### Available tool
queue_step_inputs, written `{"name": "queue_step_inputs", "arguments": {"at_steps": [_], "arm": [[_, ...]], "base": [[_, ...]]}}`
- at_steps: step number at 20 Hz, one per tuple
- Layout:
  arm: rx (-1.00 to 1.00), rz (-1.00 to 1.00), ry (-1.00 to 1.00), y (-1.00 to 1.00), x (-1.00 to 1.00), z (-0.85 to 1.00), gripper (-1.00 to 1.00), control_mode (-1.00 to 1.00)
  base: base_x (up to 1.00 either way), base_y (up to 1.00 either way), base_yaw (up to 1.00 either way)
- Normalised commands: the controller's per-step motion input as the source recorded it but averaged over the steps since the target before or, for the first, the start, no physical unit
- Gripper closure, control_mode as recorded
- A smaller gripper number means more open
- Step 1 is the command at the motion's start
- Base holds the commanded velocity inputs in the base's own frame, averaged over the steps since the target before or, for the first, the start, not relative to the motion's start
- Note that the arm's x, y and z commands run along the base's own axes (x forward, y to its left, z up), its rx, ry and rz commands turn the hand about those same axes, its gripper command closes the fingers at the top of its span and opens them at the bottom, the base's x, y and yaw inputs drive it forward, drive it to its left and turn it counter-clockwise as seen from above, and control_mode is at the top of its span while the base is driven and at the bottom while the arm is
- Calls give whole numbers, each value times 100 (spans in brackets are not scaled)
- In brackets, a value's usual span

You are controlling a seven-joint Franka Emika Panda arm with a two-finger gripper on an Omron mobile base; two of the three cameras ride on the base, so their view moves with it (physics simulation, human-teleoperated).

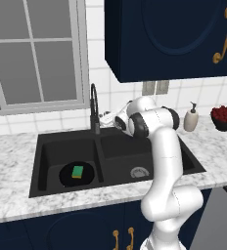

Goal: Pick the pan and sponge and place them into the sink. Then turn on the water.

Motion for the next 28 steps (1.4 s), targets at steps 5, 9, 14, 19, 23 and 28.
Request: {"name": "queue_step_inputs", "arguments": {"at_steps": [5,9,14,19,23,28], "arm": [[2,-17,15,-100,26,-78,100,-100],[0,-21,24,-100,28,-91,100,-100],[8,-13,13,-100,8,-75,100,-100],[19,-6,6,-100,0,-78,100,-100],[24,-3,5,-100,0,-79,100,-100],[23,-4,9,-100,0,-85,100,-100]], "base": [[0,0,0],[0,0,0],[0,0,0],[0,0,0],[0,0,0],[0,0,0]]}}
